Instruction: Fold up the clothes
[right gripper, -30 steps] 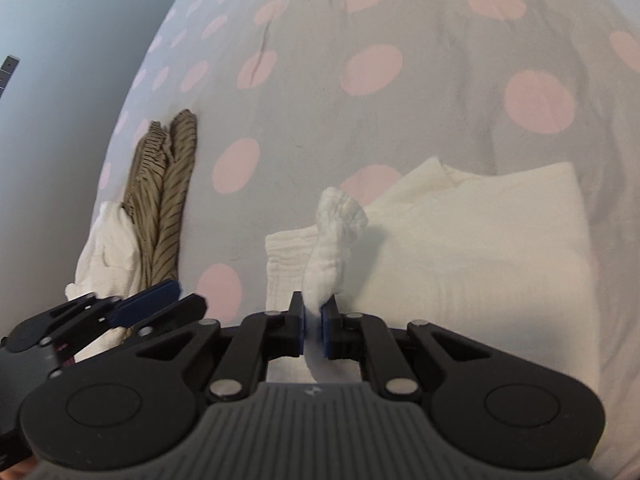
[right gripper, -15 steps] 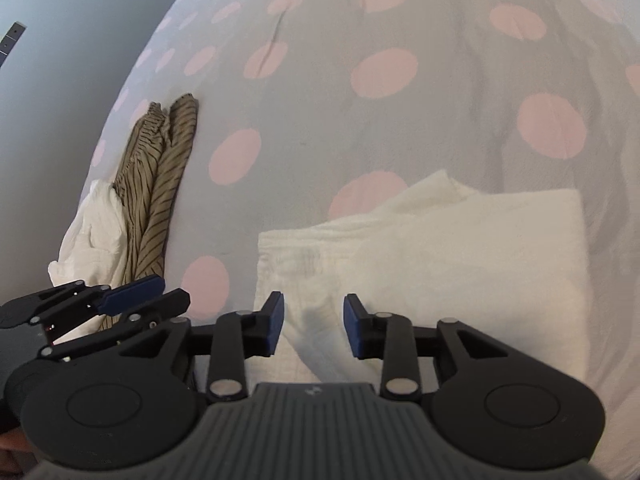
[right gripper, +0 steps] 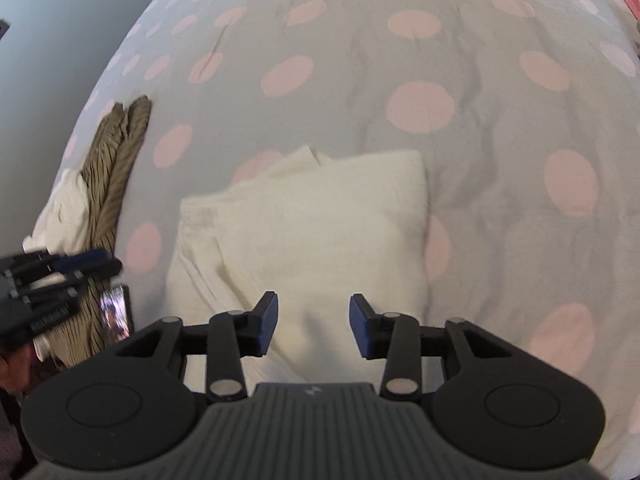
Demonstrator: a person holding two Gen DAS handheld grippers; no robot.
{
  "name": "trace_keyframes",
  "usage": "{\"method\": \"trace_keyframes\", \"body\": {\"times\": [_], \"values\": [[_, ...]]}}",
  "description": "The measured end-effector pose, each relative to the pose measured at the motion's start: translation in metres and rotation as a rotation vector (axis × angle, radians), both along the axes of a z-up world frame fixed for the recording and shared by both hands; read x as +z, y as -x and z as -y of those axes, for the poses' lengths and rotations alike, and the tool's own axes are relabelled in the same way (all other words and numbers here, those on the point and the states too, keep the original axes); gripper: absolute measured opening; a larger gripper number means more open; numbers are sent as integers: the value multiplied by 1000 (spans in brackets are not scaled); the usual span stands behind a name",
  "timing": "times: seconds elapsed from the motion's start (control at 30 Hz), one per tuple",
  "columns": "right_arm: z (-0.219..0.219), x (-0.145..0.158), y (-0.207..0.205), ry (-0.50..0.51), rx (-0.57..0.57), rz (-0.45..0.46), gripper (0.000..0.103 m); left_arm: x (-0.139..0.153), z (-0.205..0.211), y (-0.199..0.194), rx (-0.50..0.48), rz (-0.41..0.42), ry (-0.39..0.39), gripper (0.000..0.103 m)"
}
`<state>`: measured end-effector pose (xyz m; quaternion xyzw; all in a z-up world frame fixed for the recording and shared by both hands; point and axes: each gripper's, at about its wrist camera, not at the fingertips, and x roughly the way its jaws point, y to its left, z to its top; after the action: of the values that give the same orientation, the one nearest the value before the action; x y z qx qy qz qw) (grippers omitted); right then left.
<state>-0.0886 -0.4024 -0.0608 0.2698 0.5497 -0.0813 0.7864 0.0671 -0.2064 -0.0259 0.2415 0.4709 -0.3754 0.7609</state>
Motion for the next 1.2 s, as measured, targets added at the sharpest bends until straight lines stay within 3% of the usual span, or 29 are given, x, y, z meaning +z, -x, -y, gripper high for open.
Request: {"method": "trace_keyframes", "body": {"times": [0.23, 0.27, 0.37, 0.43, 0.7, 0.8, 0.97, 1.2], "values": [[-17, -15, 39, -57, 101, -25, 39, 6, -9, 12, 7, -23, 5, 23], [-22, -17, 43, -58, 114, -29, 37, 6, -9, 15, 5, -22, 1, 23], [-41, -25, 50, -70, 159, -46, 16, 6, -9, 21, -5, -13, -14, 23], [-56, -26, 53, -89, 199, -41, 13, 7, -9, 24, -4, -10, -14, 23], [-107, -15, 61, -218, 333, 61, 21, 3, -17, 35, 26, -49, -3, 23], [-101, -9, 64, -236, 314, 94, 29, -7, -20, 44, 25, -108, 12, 23], [-77, -2, 76, -287, 232, 163, 32, -21, -22, 64, 36, -170, 33, 23], [-79, -13, 93, -144, 224, 136, 32, -39, -25, 92, 105, -249, 72, 25]]}}
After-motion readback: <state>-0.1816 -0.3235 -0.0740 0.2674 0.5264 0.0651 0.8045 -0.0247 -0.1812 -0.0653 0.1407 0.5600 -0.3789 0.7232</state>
